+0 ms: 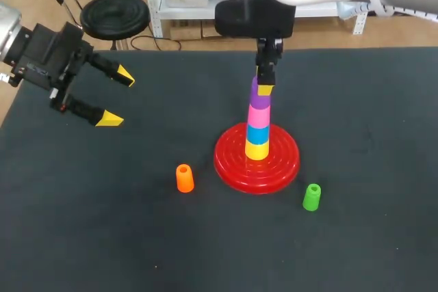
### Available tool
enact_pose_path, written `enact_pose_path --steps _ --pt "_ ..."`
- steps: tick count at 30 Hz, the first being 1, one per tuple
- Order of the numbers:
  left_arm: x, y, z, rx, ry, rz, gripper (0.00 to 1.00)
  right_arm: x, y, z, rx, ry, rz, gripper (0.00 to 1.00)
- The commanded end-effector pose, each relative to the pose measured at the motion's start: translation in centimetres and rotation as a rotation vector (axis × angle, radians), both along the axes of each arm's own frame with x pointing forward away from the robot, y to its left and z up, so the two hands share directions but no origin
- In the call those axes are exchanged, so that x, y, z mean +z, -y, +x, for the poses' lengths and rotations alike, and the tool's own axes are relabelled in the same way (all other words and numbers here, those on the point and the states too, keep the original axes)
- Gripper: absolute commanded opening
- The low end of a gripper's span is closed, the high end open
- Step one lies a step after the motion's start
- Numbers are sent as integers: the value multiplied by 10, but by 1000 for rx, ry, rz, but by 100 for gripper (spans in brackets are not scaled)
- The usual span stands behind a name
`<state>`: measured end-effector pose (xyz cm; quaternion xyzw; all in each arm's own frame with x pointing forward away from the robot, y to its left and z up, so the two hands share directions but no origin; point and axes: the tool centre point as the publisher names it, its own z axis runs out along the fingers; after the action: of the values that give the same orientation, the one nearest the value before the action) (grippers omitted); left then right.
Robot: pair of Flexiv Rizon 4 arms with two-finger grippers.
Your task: Pick up and stack the cylinders on the red base in this order: pink,purple,orange,green
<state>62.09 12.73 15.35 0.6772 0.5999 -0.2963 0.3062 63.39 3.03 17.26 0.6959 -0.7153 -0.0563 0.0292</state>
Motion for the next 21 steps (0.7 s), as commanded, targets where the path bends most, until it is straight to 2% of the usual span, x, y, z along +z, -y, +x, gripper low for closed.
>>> enact_pose_path --steps 1,14,19,20,21 --pt "-1 -1 -1 1 4 -3 100 -6 1 1 0 -5 1 0" --pt "-1 -1 -1 1 4 -3 100 -10 2 2 -2 -15 4 0" --pt "-1 -1 -1 1 4 -3 100 -8 1 2 -13 14 10 0" --pt "-1 -1 -1 1 4 -3 100 -7 1 2 -11 15 8 39" --pt "-1 -1 -1 1 4 -3 100 -6 0 1 -7 14 7 100"
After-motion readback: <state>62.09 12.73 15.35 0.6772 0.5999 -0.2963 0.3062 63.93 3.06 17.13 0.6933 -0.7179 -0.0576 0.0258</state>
